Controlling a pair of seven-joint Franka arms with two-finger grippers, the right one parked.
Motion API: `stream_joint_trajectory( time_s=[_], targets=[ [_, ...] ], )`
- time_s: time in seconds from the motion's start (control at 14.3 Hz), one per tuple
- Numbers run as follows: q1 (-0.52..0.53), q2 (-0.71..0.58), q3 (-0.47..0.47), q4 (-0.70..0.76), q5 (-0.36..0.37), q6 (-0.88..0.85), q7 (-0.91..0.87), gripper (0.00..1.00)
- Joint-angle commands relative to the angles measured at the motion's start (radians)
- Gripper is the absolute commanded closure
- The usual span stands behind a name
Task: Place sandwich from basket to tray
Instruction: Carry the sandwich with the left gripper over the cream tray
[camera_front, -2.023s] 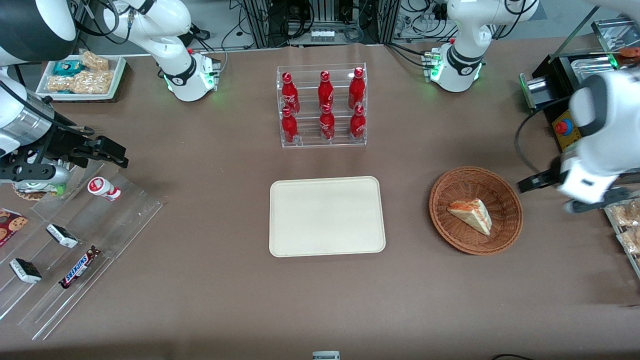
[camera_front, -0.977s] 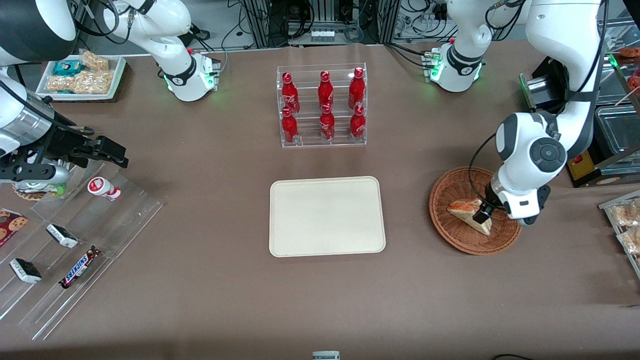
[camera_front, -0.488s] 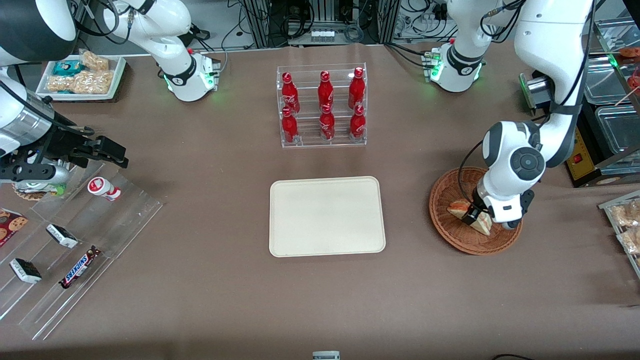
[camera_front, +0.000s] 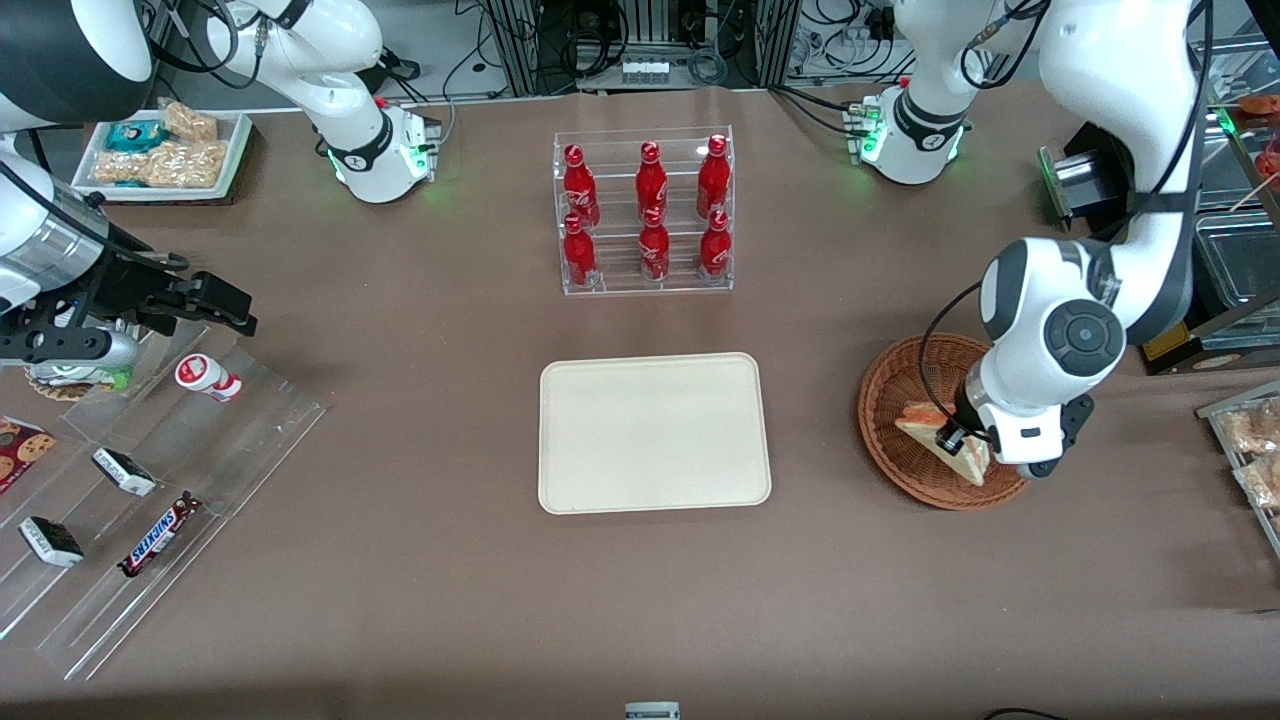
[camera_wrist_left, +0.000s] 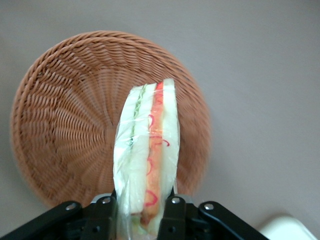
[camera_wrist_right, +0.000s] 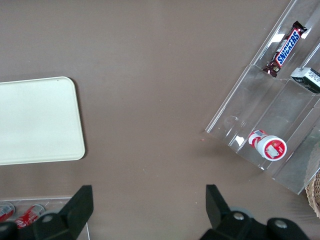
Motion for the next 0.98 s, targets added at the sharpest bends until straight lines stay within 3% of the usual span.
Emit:
stream_joint_trajectory(
  time_s=[0.0, 0.14, 0.42, 0.56, 0.91],
  targets=[
    [-0.147, 0.008, 0.009, 0.183, -0.010, -0.154, 0.019, 1.00],
    [-0.248, 0.054, -0.036, 0.217, -0.014, -0.142, 0.072, 1.00],
    [-0.446, 0.281, -0.068, 0.370, 0.013, -0.040, 0.067, 1.00],
    [-0.495, 0.356, -0.070, 0.395, 0.088, 0.017, 0.063, 1.00],
    [-0.541, 0.444, -0.068, 0.390, 0.154, 0.112, 0.064, 0.96]
  ],
)
